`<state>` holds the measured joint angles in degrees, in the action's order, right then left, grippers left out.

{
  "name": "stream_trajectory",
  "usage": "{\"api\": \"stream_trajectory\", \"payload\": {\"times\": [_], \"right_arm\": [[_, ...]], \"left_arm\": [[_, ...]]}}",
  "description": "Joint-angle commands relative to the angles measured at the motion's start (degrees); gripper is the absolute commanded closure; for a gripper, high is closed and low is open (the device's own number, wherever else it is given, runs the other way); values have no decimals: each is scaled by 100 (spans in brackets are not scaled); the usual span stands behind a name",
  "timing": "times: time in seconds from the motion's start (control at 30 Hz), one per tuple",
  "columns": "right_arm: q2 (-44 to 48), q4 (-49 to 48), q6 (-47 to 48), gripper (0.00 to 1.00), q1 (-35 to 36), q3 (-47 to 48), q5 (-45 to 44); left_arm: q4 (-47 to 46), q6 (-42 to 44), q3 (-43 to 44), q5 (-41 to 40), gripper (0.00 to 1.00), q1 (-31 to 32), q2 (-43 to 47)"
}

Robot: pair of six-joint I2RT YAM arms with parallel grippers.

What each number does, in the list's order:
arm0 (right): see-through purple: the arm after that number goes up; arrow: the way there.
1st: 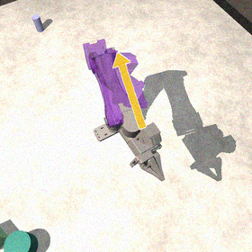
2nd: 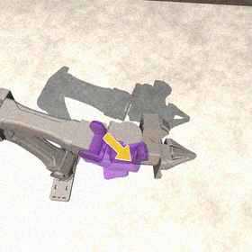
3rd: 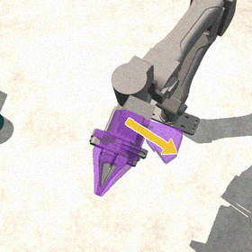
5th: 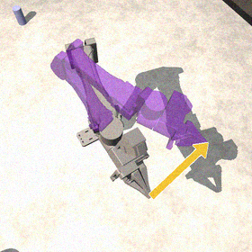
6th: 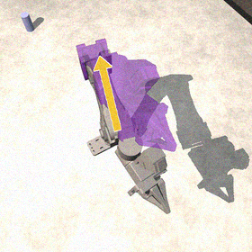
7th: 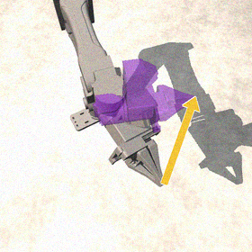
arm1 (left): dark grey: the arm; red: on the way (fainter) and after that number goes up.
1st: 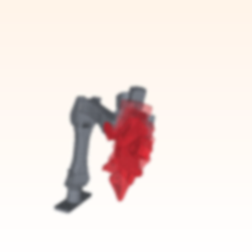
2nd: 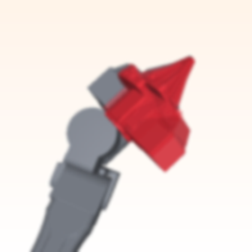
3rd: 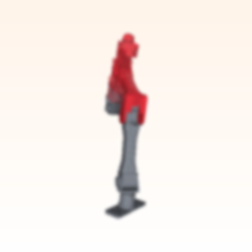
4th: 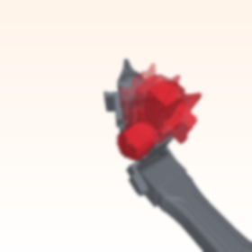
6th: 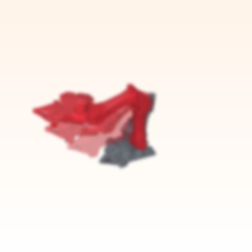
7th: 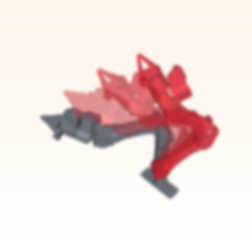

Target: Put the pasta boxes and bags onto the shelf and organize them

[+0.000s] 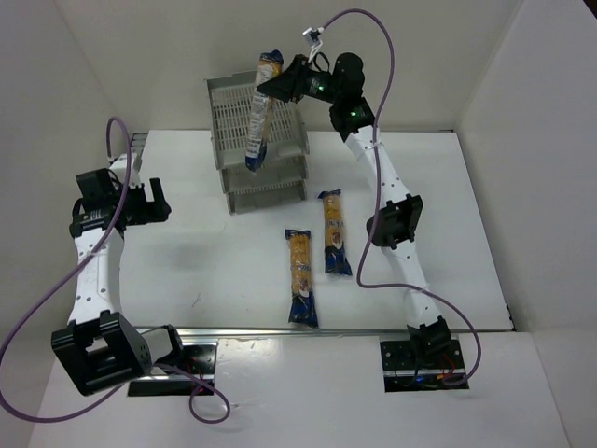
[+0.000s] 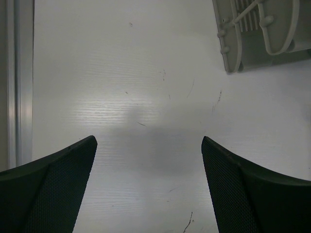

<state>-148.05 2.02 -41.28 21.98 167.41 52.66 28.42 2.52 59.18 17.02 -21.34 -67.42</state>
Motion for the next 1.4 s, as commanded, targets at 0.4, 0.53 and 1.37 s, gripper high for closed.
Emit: {"api": "stream_trajectory", "payload": {"times": [0.4,0.53,1.37], "right_arm": [[-777,-1090,498,45,227,389,-3842],[-831,-924,927,30,342,520,-3843],[5032,2716,4153,2,1283,-5932,-6970]], "left_arm": [[102,-42,-64,-163,5,7,-246],[102,11,-117,-163,5,7,-298],[-566,-656,-1198,-163,0,60,1494]]}}
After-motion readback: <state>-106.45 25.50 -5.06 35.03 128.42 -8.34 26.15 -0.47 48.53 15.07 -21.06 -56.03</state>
